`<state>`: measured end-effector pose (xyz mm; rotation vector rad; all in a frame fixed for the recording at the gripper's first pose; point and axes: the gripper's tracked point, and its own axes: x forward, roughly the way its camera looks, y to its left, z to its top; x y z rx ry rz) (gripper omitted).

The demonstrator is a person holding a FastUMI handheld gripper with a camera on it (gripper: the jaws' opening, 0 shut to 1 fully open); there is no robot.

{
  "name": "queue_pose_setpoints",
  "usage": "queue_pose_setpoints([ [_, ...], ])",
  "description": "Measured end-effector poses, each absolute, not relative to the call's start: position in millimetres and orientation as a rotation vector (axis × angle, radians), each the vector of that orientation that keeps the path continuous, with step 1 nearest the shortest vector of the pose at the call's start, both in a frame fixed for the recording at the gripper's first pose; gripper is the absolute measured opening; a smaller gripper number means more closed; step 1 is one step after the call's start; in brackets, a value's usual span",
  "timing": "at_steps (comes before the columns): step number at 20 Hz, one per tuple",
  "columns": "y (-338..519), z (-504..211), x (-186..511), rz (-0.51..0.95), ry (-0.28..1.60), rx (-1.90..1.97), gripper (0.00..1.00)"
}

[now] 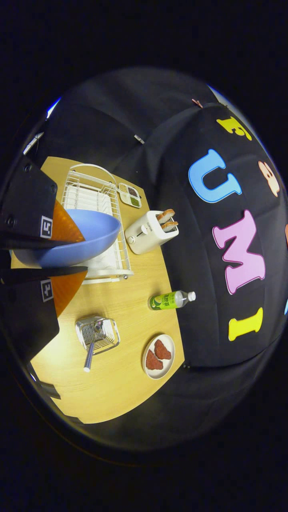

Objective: Take the plate from the dish rack, then take the spoon from the basket and place it into the plate.

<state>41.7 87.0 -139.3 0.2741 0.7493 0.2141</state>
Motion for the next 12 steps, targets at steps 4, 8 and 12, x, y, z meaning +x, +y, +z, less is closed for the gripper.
queue_pose_setpoints([
  [4, 27.0, -158.2, 6.4, 0.192, 0.806, 0.339, 0.22],
  [8, -17.9, -188.4, -16.2, 0.215, 0.881, 0.366, 0.22],
  [12, -47.2, -226.4, -14.4, 0.267, 0.94, 0.369, 0.22],
])
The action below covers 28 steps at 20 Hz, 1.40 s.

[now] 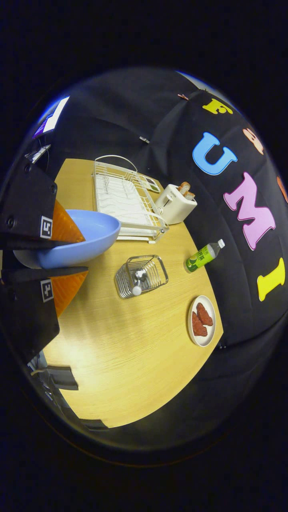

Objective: Take the plate from the dish rack, then take the spoon from the basket and place it into the plate.

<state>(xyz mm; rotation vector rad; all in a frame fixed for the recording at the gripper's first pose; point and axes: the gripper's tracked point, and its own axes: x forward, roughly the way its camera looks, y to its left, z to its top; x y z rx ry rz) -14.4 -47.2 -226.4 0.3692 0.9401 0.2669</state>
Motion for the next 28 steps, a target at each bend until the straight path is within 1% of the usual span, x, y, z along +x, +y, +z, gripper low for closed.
queue_pose_setpoints([
  [6, -58.9, -282.2, -0.3, 0.339, 1.019, 0.376, 0.22],
  [8, -62.0, -295.5, 7.8, 0.355, 1.014, 0.35, 0.23],
  [13, -66.2, -309.7, 10.6, 0.4, 1.002, 0.342, 0.24],
  [14, -69.6, -310.9, 11.1, 0.399, 1.0, 0.334, 0.26],
  [20, -84.4, -314.7, 18.7, 0.386, 0.956, 0.295, 0.25],
  [21, -85.2, -312.9, 18.4, 0.389, 0.943, 0.289, 0.35],
  [23, -89.5, -305.1, 20.2, 0.4, 0.888, 0.262, 0.49],
  [24, -90.9, -297.6, 23.8, 0.41, 0.843, 0.241, 0.57],
  [25, -90.6, -289.6, 27.1, 0.427, 0.792, 0.218, 0.77],
  [26, -90.0, -280.4, 30.8, 0.445, 0.739, 0.191, 0.87],
  [27, -91.6, -271.7, 34.1, 0.455, 0.682, 0.163, 0.92],
  [28, -92.6, -259.7, 40.4, 0.458, 0.617, 0.136, 0.92],
])
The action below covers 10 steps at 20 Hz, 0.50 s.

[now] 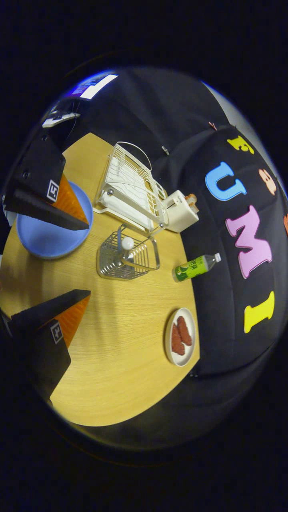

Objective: Take the plate from the dish rack, then take the spoon from the basket and place it into the plate.

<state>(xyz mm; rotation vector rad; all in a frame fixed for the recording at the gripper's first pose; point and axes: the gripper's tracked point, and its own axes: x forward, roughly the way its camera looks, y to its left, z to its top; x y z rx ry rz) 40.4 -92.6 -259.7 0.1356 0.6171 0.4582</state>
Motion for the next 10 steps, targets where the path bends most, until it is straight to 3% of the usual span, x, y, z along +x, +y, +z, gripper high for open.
queue_pose_setpoints([
  [1, -91.8, -248.3, 43.5, 0.466, 0.553, 0.114, 0.98],
  [4, -80.3, -224.9, 56.4, 0.503, 0.407, 0.072, 0.98],
  [10, -59.1, -222.8, 94.2, 0.539, 0.307, 0.047, 0.98],
])
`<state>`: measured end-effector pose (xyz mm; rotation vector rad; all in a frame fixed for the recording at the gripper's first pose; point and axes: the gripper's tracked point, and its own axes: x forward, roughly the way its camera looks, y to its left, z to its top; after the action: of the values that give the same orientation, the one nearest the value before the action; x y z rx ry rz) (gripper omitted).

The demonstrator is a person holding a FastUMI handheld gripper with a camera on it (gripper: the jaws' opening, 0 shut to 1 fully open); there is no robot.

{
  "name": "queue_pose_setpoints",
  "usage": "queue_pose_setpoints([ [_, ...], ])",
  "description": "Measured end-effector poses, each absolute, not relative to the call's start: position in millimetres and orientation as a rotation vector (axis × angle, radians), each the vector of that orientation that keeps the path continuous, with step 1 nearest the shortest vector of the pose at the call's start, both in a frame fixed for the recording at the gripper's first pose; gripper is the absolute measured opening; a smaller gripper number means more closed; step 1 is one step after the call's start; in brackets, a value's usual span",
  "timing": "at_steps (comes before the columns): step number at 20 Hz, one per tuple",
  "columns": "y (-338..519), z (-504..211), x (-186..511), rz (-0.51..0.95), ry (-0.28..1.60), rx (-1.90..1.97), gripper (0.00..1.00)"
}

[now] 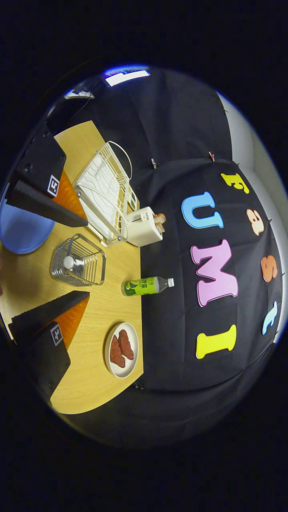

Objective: Take the plate from the dish rack, then take the spoon from the basket and place it into the plate.

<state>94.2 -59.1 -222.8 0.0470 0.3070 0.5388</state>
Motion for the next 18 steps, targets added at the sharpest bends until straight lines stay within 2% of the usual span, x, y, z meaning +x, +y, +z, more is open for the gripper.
queue_pose_setpoints([
  [2, -53.7, -230.6, 105.0, 0.547, 0.298, 0.018, 0.98],
  [5, -50.3, -240.0, 117.1, 0.563, 0.269, -0.053, 0.85],
  [8, -44.8, -247.6, 120.2, 0.586, 0.247, -0.102, 0.8],
  [12, -46.0, -251.9, 125.9, 0.572, 0.218, -0.178, 0.6],
  [14, -43.4, -255.2, 125.0, 0.565, 0.244, -0.15, 0.46],
  [16, -41.5, -255.2, 128.0, 0.561, 0.257, -0.145, 0.25],
  [18, -40.2, -252.6, 122.8, 0.566, 0.266, -0.156, 0.23],
])
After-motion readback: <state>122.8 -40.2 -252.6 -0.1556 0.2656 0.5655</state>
